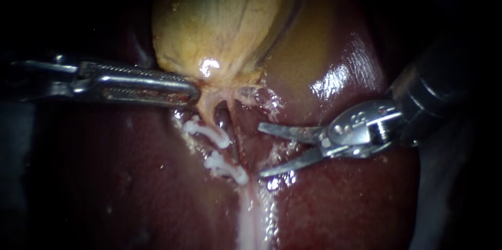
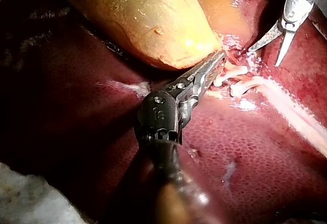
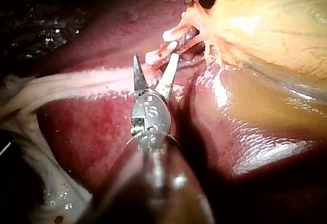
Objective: Go to the cutting position left tube
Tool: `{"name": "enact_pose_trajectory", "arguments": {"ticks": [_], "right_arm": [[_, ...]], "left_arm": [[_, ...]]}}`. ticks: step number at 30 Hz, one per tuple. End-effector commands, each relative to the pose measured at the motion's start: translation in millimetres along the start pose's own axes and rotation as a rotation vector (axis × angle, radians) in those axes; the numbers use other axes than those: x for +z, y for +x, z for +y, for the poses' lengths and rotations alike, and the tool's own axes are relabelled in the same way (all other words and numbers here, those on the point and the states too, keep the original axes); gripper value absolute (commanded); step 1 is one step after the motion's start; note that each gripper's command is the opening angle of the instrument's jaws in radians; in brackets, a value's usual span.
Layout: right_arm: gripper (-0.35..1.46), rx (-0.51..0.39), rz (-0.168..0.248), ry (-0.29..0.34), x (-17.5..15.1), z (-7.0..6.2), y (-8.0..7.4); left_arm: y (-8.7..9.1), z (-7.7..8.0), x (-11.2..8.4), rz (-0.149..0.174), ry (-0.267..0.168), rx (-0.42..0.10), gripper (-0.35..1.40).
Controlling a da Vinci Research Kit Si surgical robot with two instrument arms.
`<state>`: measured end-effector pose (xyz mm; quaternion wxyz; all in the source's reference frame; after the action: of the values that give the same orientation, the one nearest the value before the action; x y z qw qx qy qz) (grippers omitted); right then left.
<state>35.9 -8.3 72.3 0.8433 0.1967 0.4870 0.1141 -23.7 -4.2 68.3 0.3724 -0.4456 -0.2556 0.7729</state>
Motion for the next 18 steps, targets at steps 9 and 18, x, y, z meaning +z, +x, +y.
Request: {"name": "enact_pose_trajectory", "arguments": {"ticks": [9,18], "right_arm": [[1.43,0.009,0.004,0.013,2.1,-0.1,-0.3],[1.43,0.014,-0.008,0.02,4.0,-0.1,-0.8]], "left_arm": [[0.0,0.2,0.0,0.0,0.001,0.001,-0.35],[0.0,0.3,0.0,0.0,0.001,0.001,-0.35]]}}
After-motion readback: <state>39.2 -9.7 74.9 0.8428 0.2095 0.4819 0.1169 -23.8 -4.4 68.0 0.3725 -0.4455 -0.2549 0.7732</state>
